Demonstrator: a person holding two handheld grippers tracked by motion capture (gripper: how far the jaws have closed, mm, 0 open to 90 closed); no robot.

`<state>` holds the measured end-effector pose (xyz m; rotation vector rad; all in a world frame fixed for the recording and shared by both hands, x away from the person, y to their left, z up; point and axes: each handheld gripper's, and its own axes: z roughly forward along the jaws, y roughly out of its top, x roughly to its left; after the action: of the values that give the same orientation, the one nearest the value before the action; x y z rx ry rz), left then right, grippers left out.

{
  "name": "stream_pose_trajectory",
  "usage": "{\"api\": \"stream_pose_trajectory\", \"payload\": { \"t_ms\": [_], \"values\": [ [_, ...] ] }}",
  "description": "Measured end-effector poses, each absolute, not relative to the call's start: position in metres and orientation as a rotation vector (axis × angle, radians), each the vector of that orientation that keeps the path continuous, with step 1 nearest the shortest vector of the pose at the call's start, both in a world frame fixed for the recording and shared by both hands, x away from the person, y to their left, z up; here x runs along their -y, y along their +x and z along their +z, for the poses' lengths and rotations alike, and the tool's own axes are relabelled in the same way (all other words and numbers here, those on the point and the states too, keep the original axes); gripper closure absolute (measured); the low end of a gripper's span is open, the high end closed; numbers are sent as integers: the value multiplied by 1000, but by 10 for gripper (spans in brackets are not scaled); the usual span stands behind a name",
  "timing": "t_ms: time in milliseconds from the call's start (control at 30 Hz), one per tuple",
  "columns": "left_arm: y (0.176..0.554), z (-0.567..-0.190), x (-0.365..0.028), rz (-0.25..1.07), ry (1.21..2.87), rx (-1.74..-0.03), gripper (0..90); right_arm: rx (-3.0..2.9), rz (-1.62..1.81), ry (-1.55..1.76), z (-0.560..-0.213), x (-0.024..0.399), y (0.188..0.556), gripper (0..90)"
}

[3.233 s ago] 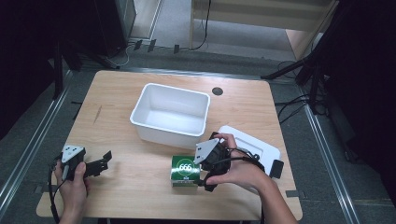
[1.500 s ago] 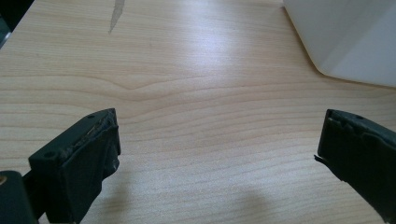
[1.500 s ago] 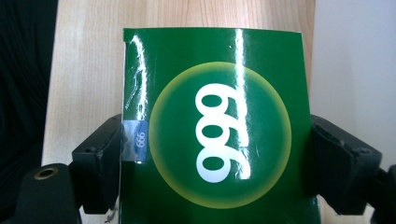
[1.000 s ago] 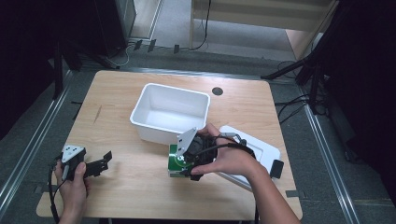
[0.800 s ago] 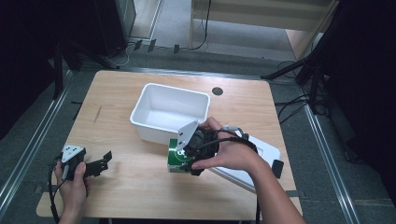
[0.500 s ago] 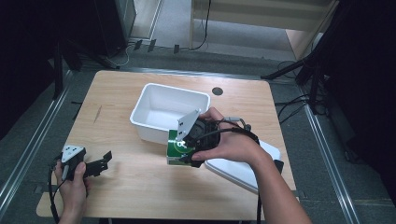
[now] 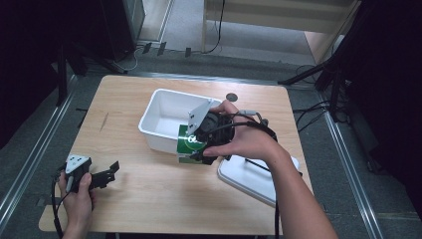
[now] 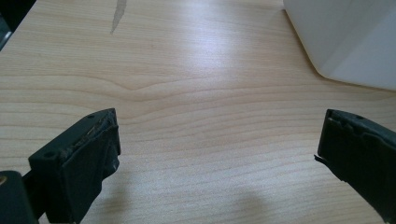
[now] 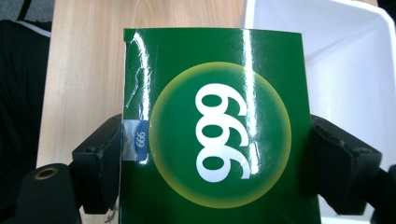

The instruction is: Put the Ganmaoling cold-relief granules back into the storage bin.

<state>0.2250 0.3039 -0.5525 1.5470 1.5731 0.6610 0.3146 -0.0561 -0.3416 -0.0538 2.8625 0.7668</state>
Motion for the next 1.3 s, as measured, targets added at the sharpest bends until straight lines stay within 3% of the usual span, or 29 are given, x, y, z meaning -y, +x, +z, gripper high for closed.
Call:
{"api": "stream_pose_trajectory", "payload": {
  "t_ms": [1300],
  "values": [
    [225,-553,-305,661,1543,-1571,2,-2823,694,163,-348,56,394,164]
  ]
}}
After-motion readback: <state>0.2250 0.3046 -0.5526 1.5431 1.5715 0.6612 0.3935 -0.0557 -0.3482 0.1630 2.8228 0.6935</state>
